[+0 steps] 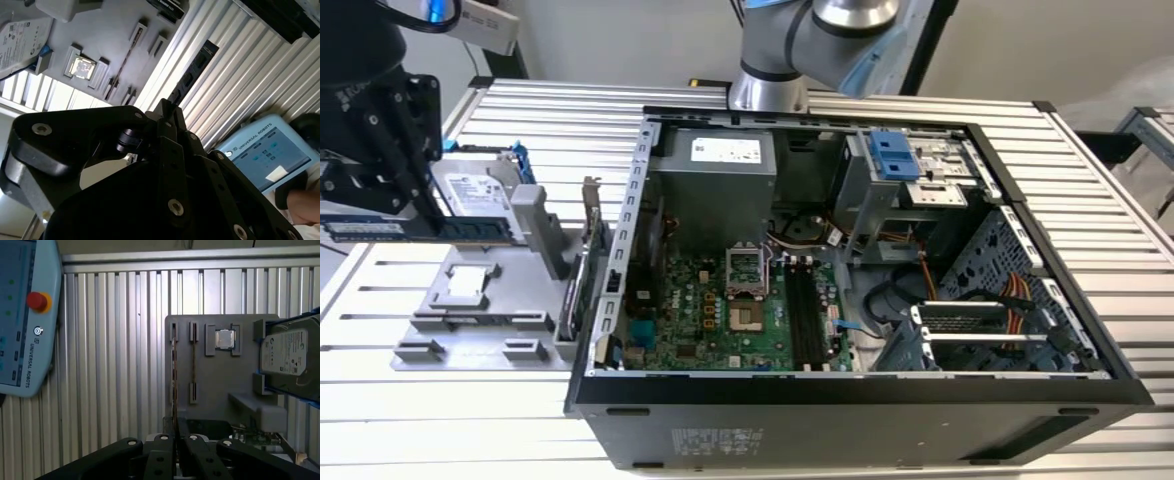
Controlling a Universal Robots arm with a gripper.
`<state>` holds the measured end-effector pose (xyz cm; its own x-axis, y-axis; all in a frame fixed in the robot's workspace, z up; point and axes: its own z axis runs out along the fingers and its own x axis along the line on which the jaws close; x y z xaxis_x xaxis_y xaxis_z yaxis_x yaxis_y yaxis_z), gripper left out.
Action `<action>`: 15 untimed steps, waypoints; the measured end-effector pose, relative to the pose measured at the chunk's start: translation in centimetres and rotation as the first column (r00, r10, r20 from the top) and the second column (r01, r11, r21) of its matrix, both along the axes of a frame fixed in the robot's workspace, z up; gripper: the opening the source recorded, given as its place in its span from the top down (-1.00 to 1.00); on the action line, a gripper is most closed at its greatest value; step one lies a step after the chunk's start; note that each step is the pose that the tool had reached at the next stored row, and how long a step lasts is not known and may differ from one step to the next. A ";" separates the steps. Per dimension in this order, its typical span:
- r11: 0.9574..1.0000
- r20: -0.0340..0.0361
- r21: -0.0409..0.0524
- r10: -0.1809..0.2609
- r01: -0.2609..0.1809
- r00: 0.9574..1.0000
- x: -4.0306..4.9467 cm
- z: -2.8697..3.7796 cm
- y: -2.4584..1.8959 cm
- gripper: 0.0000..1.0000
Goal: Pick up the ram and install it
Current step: 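Pick up the ram and move it above insertion slot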
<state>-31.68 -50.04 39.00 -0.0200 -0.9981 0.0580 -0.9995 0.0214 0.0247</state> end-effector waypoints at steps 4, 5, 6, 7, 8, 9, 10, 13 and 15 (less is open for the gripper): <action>1.000 0.000 0.000 0.000 0.000 1.000 0.25 0.00 0.00 1.00; 1.000 0.000 0.000 0.000 0.000 1.000 0.31 0.00 0.00 1.00; 1.000 0.000 0.000 0.000 0.000 1.000 0.37 0.00 0.00 1.00; 1.000 0.000 0.000 0.000 0.000 1.000 0.44 0.00 0.00 1.00; 1.000 0.000 0.000 0.000 0.000 1.000 0.50 0.00 0.00 1.00; 1.000 0.000 0.000 0.000 0.000 1.000 0.57 0.00 0.00 1.00; 1.000 0.000 0.000 0.000 0.000 1.000 0.63 0.00 0.00 1.00; 1.000 0.000 0.000 0.000 0.000 1.000 0.82 0.00 0.00 1.00; 1.000 0.000 0.000 0.000 0.000 1.000 0.96 0.00 0.00 1.00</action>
<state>-30.72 -50.04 39.00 -0.0200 -0.9981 0.0580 -0.9995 0.0214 0.0246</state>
